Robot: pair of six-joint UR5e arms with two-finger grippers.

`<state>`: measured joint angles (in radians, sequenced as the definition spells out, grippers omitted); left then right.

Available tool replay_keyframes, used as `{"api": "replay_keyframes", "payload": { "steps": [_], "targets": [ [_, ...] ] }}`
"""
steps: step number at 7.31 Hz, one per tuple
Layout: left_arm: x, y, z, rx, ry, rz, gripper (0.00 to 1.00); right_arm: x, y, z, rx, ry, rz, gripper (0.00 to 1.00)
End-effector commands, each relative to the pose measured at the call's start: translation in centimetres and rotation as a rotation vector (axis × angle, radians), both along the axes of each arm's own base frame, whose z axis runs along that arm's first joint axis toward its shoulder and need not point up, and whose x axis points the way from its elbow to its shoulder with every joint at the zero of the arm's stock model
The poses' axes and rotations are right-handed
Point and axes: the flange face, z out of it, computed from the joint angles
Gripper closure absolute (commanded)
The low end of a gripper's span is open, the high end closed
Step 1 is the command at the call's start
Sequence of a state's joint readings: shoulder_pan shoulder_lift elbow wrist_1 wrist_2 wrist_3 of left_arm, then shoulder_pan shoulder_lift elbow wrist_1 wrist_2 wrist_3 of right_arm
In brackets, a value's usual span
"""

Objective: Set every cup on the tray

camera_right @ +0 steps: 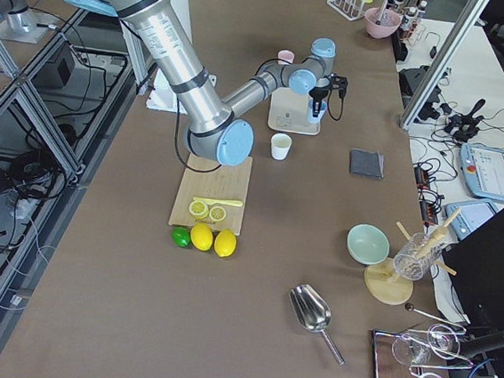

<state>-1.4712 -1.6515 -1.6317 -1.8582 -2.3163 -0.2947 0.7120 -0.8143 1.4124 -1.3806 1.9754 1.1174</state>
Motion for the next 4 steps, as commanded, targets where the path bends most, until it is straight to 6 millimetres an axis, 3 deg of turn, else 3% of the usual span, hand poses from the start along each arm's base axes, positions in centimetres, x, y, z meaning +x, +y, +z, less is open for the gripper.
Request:
{"api": "replay_keyframes", "payload": {
  "steps": [1,2,3,4],
  "targets": [
    [0.0,-0.3,-0.3,0.001,0.0,0.0,0.02,-1.2,0.8,0.4,0.001,0.002,-0.014,1.0],
    [0.0,-0.4,-0.4,0.004,0.0,0.0,0.02,-1.3,1.0,0.8,-0.001,0.005,-0.018,0.16],
    [0.0,-0.4,-0.4,0.004,0.0,0.0,0.02,-1.7,1.4,0.6,-0.001,0.001,-0.024,0.01],
    [0.2,-0.6,-0.5,-0.003,0.002,-0.003,0.02,-0.9,1.0,-0.3,0.005,-0.013,-0.015,0.0]
  ]
}}
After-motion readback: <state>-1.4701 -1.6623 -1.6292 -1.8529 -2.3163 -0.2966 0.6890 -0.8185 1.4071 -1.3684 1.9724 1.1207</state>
